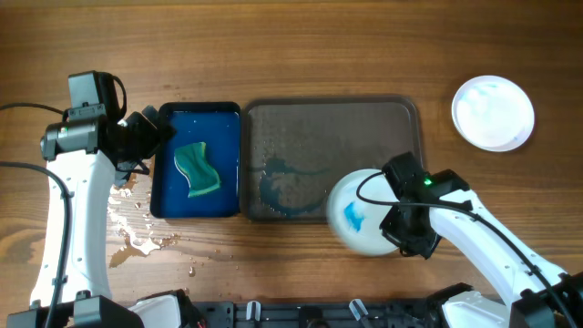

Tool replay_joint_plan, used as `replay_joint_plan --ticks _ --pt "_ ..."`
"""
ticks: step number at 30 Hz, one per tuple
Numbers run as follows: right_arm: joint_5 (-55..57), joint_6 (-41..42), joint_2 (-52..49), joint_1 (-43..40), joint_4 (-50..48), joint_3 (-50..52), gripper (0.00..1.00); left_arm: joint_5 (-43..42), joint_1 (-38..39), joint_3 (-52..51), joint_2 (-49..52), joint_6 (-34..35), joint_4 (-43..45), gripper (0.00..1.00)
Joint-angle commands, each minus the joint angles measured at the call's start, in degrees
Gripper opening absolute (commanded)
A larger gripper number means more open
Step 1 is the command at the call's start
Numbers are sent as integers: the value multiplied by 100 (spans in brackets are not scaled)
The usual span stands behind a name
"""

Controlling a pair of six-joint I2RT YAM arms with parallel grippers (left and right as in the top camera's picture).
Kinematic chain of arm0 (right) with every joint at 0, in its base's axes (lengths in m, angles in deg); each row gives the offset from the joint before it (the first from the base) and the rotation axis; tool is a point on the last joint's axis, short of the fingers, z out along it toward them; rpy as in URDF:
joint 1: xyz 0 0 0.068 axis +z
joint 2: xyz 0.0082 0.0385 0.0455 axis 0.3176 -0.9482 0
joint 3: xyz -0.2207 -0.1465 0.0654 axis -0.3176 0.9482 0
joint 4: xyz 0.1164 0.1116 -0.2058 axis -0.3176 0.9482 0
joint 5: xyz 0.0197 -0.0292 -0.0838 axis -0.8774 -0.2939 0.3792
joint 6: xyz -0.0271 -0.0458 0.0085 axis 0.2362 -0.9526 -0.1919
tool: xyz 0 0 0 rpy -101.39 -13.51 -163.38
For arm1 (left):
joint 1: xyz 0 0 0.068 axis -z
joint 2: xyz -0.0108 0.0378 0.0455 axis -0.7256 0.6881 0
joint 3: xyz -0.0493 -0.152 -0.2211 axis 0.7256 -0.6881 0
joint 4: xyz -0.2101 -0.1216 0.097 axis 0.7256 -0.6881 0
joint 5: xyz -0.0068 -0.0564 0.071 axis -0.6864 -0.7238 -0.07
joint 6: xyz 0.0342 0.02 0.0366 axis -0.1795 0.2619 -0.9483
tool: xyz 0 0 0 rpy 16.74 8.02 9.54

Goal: Clean dirty plates on tray and stack at the side
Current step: 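Grasp the last stained white plate rim with the right gripper, drag center, then pick the green sponge from the blue tray with the left gripper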

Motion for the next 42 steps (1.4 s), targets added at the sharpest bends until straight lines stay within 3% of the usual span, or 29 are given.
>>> replay_joint_plan --ticks 1,5,8,13,19,25,26,27,32,35,37,39,40,42 --pt "229 -483 35 20 -184 46 7 -92 28 35 57 -116 -2 100" --pt "227 -946 31 20 -496 46 4 -133 28 35 55 -116 -4 100" --pt "-125 -1805 31 17 -1174 -35 5 -133 28 35 57 -116 -2 100" --pt "-116 -1930 -96 -66 -2103 -170 5 -153 94 35 57 -133 -2 99" --pt "-374 -2352 -1676 -588 -3329 -190 5 -151 951 35 262 -131 4 88" --pt "-310 -2804 -1878 -782 -2983 -1001 4 -149 1403 35 632 -133 -90 75" --pt "-310 -2817 -1878 -782 -2850 -1126 4 -149 1403 24 743 -129 -181 76" --pt "-310 -2830 -1878 -782 -2756 -1217 5 -109 1390 15 883 -125 -317 86" --pt "-378 -2863 -1878 -782 -2594 -1246 4 74 1320 4 1794 -127 -352 89" --pt "-378 -2955 -1878 -780 -2544 -1246 4 63 1320 4 2223 -129 -52 78" --pt "-378 -2955 -1878 -780 -2463 -1246 4 66 1320 4 2468 -129 208 64" --pt "-378 -2968 -1878 -780 -2404 -1246 4 66 1320 4 2640 -122 389 63" --pt "-378 -2975 -1878 -780 -2380 -1246 4 66 1320 4 2723 -122 433 54" --pt "-378 -2979 -1878 -780 -2337 -1246 4 72 1314 4 2874 -109 431 52"
